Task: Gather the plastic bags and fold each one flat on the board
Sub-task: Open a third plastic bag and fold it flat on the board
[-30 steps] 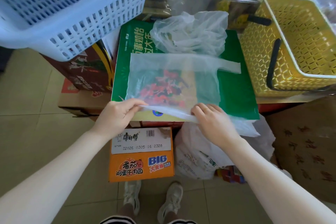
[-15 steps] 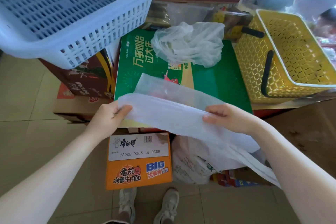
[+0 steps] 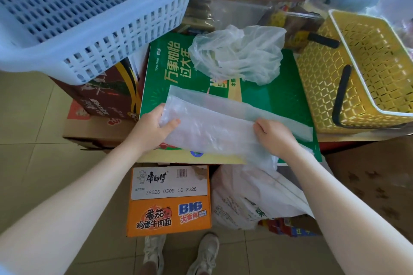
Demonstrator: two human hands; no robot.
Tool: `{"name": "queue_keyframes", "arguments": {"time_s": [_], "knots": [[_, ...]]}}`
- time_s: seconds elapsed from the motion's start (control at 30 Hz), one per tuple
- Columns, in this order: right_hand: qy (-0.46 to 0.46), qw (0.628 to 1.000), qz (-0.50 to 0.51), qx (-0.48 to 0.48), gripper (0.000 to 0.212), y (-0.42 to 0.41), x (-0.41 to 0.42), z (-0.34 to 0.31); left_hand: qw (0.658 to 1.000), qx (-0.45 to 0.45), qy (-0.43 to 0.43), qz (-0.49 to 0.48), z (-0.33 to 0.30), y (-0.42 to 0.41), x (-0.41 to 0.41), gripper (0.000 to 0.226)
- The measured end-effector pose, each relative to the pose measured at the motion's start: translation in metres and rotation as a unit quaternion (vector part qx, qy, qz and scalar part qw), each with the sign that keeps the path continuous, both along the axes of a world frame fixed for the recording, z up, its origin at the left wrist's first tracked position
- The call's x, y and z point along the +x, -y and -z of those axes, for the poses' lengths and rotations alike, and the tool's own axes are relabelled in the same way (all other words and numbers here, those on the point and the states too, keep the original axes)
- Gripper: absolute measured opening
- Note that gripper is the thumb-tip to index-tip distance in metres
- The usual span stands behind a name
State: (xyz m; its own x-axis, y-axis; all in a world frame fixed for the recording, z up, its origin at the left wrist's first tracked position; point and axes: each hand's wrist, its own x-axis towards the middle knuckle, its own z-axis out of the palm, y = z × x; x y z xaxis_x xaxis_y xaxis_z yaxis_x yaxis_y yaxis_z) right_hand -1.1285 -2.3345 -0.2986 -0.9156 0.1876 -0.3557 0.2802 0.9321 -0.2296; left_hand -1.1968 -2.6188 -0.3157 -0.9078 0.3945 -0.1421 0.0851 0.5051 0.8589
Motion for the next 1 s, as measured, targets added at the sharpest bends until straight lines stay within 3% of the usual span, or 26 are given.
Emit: {"name": "queue_keyframes", "arguments": {"time_s": [0.07,0.13,0.23,0.33,0.47,0.6,0.67,0.73,0.8,0.87,0.93,1.0], "knots": [[0.018,1.0,0.012,0.001,0.025,-0.004,-0.006,0.0,0.998,-0.044,-0.039,0.005,0.003,-0.002,-0.005,0.016],[0.027,0.999,-0.008,0.028,0.025,-0.007,-0.014,0.001,0.993,-0.092,-0.08,-0.006,0.003,-0.006,-0.01,0.025],[-0.09,0.982,-0.112,0.126,0.024,-0.005,-0.021,0.005,0.983,-0.147,-0.1,-0.036,0.003,-0.014,-0.016,0.024],[-0.147,0.967,-0.18,0.107,0.022,-0.004,-0.031,0.008,0.967,-0.213,-0.131,-0.04,0.008,-0.017,-0.021,0.023],[-0.081,0.994,-0.077,-0.011,0.023,-0.013,-0.053,0.012,0.942,-0.281,-0.176,-0.041,0.01,-0.017,-0.023,0.021],[-0.069,0.994,-0.079,0.025,0.023,-0.01,-0.06,0.019,0.914,-0.357,-0.183,-0.056,0.009,-0.018,-0.02,0.024],[-0.085,0.993,-0.076,0.031,0.025,-0.006,-0.057,0.025,0.904,-0.376,-0.192,-0.07,0.009,-0.016,-0.02,0.04],[-0.091,0.993,-0.064,0.028,0.026,-0.004,-0.057,0.027,0.887,-0.358,-0.287,-0.059,0.012,-0.019,-0.021,0.049],[-0.079,0.995,-0.062,0.028,0.026,-0.006,-0.061,0.026,0.87,-0.325,-0.371,0.026,0.015,-0.03,-0.022,0.043],[-0.073,0.994,-0.074,0.035,0.027,-0.009,-0.064,0.024,0.885,-0.308,-0.336,0.094,0.016,-0.042,-0.023,0.042],[-0.069,0.994,-0.074,0.036,0.026,-0.013,-0.066,0.023,0.909,-0.316,-0.245,0.118,0.021,-0.045,-0.023,0.061],[-0.065,0.995,-0.057,0.053,0.026,-0.019,-0.068,0.024,0.901,-0.343,-0.233,0.131,0.03,-0.043,-0.023,0.081]]}}
